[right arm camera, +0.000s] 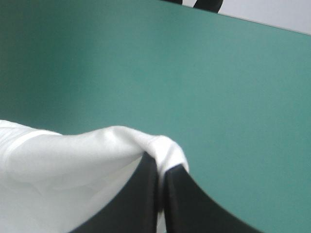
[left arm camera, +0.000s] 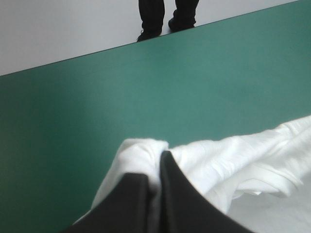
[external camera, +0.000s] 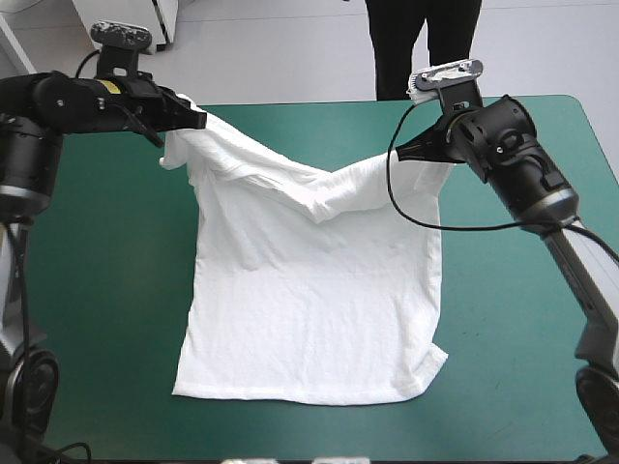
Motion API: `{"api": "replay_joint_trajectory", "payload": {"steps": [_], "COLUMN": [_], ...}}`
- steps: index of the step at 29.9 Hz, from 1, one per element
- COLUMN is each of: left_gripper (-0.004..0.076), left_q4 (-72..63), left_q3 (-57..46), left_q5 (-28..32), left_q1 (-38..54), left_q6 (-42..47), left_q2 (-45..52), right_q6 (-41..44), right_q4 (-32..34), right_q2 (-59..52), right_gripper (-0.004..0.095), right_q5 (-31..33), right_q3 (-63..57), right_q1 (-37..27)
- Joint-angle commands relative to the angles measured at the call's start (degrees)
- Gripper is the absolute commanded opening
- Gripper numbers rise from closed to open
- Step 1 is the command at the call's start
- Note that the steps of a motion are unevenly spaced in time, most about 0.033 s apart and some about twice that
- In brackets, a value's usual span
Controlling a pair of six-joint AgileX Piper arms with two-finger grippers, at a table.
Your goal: Fold the cloth
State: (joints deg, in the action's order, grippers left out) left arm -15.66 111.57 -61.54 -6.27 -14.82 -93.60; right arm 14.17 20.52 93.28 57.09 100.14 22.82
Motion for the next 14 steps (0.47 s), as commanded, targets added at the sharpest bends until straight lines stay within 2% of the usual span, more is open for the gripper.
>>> {"api": "replay_joint_trajectory", "payload": {"steps": [1,7,12,14], "left_gripper": [-0.001,-0.001,-0.001,-0.001], "left_q4": [-0.9,-0.9,-1.1,-1.1], "left_q3": [1.5,1.5,1.5,1.5], "left_q5": [6.9,13.2,17.4,19.5], "left_q1": [-0.4,-0.4,-0.4,-0.4], "left_q6": [0.6,0.3,0.3,0.3], "left_q2": [-2.6,-10.6,-16.7,-18.8], "right_q6": [-2.4,-5.4,-12.6,-14.2], "right_q4": [-3.0,-6.4,-17.1,-19.3], "right_q2": [1.8,8.7,15.8,18.6], "right_gripper": [-0.0017,-0.0018,-0.0017,-0.0017], "right_q5": [-6.1,-11.0,-13.5,-13.8], "right_q3": [2.0,3.1,6.5,8.1], "right_q1": [-3.9,-7.9,-10.4,-11.0]}}
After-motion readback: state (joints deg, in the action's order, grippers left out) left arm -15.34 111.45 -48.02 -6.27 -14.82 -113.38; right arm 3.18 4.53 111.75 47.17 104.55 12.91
